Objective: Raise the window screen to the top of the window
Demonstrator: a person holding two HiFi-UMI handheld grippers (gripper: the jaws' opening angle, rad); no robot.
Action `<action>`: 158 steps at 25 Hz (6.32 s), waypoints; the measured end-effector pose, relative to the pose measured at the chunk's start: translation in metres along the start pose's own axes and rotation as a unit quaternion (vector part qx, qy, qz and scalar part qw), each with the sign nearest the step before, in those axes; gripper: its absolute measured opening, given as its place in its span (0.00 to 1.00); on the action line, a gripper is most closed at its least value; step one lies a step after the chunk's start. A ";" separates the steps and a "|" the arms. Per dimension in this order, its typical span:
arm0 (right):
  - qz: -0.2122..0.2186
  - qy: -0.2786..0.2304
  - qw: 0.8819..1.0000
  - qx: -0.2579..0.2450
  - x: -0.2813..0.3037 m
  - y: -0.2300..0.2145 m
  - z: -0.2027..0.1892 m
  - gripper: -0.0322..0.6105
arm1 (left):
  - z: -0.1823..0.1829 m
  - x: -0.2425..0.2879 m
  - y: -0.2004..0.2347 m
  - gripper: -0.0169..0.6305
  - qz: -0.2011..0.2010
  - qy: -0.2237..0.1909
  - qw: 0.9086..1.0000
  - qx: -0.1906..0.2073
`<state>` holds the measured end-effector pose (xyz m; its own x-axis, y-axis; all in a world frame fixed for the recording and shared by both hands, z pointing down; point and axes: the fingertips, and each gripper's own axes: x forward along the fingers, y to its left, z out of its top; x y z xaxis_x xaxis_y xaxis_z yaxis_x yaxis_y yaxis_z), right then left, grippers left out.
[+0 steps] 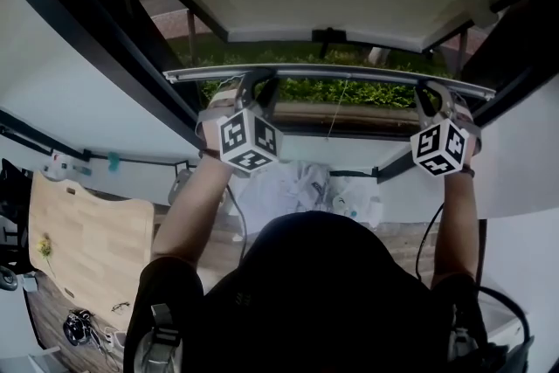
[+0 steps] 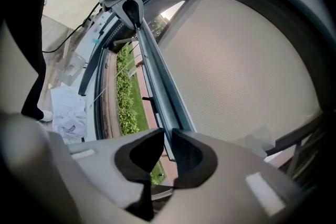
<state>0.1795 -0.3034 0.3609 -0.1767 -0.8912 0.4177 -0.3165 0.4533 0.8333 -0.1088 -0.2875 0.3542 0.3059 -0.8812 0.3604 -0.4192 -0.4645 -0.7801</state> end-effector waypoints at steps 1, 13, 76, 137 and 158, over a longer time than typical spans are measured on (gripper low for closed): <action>-0.002 -0.002 1.000 -0.001 -0.002 -0.003 0.001 0.12 | 0.002 -0.001 0.003 0.11 0.001 -0.001 1.000 0.000; -0.016 -0.020 1.000 -0.011 -0.017 -0.040 0.016 0.12 | 0.024 -0.012 0.037 0.10 -0.001 0.003 1.000 0.015; -0.129 -0.095 0.987 -0.036 -0.095 -0.179 0.081 0.12 | 0.113 -0.078 0.166 0.10 0.106 -0.038 0.990 0.086; -0.255 -0.173 0.951 -0.020 -0.183 -0.339 0.156 0.14 | 0.211 -0.150 0.315 0.10 0.255 -0.081 0.952 0.150; -0.319 -0.194 0.928 -0.015 -0.191 -0.360 0.165 0.15 | 0.223 -0.162 0.333 0.11 0.313 -0.119 0.929 0.157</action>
<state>0.1730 -0.2941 -0.0784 -0.2866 -0.9028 -0.3206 -0.4475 -0.1698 0.8780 -0.1072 -0.2800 -0.0778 0.2817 -0.9084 -0.3091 -0.3203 0.2146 -0.9227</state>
